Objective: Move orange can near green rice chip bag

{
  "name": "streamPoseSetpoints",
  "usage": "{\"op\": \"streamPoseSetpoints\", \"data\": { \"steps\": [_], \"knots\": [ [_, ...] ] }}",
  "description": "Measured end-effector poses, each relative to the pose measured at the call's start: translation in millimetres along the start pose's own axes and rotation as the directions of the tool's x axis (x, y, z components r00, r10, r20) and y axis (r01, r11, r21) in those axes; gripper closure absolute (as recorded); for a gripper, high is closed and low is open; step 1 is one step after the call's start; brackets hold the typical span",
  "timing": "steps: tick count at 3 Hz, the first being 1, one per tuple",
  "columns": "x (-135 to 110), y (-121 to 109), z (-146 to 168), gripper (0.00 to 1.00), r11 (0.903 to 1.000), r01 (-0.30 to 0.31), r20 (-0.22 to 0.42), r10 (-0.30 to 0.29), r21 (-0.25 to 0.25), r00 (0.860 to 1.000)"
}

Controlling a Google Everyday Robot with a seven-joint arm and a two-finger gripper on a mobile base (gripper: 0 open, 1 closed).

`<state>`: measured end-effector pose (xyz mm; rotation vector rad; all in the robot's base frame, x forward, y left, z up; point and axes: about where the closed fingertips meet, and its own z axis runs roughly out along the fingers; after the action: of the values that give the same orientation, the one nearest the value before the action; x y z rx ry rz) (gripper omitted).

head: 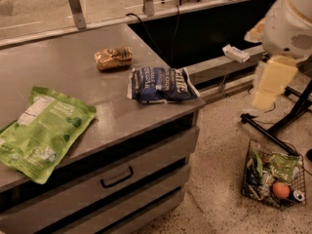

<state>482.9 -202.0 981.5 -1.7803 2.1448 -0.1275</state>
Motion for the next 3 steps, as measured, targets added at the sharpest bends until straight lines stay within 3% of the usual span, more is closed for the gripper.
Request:
{"op": "streamPoseSetpoints", "data": {
  "steps": [1, 2, 3],
  "knots": [
    [-29, -55, 34, 0.00, 0.9930, 0.111, -0.009, -0.111, -0.042, 0.994],
    [-80, -103, 70, 0.00, 0.9680, 0.234, -0.008, -0.236, -0.090, 0.972],
    [-142, -137, 87, 0.00, 0.9486, 0.308, 0.051, -0.305, -0.071, 0.951]
  ]
}}
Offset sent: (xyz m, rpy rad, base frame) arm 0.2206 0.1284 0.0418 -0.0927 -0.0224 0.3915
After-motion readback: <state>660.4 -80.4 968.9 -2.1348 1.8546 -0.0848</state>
